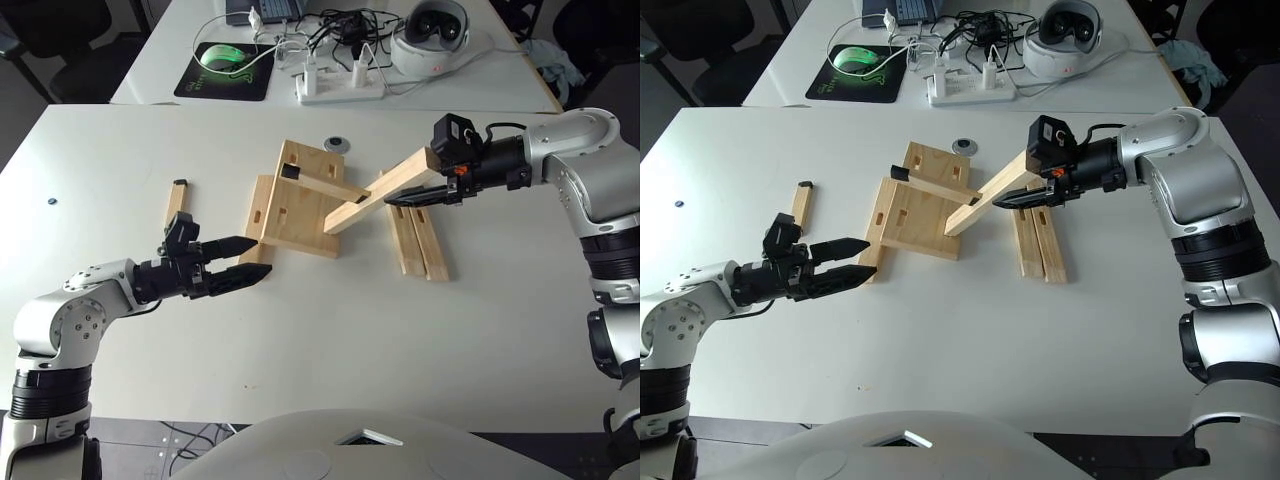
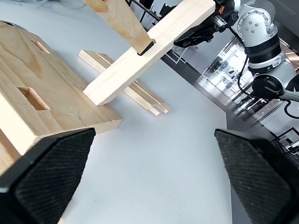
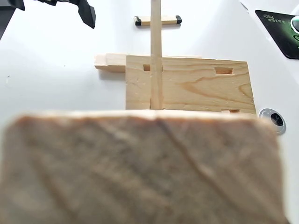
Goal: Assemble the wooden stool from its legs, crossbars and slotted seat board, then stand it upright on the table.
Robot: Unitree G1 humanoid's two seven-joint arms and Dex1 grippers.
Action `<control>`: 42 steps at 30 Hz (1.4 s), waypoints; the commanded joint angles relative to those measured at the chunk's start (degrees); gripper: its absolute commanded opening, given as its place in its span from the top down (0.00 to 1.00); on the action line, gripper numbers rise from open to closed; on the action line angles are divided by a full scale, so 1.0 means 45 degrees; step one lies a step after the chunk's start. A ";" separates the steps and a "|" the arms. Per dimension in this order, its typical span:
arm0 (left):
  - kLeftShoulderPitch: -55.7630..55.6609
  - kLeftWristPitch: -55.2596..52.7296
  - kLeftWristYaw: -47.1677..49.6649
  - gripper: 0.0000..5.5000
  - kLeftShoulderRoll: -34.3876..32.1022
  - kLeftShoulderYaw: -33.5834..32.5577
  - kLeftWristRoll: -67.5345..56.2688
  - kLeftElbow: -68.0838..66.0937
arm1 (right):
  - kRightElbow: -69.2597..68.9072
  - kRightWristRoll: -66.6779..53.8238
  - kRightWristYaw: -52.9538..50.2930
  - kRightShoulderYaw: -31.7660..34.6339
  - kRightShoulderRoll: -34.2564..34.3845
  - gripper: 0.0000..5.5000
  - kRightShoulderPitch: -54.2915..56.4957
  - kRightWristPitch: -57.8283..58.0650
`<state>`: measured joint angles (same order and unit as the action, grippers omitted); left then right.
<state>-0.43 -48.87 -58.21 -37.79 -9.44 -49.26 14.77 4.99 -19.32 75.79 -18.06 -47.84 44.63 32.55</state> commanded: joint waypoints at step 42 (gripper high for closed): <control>0.2435 0.1282 0.2327 0.14 0.1129 -0.2107 -0.0585 0.1721 | 0.2970 0.1043 -0.4892 0.4404 0.2429 0.14 -0.3051 -0.0582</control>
<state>7.87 -46.39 -52.02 -35.42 -14.11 -51.85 20.27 16.25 -14.44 62.33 0.44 -44.64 33.25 29.33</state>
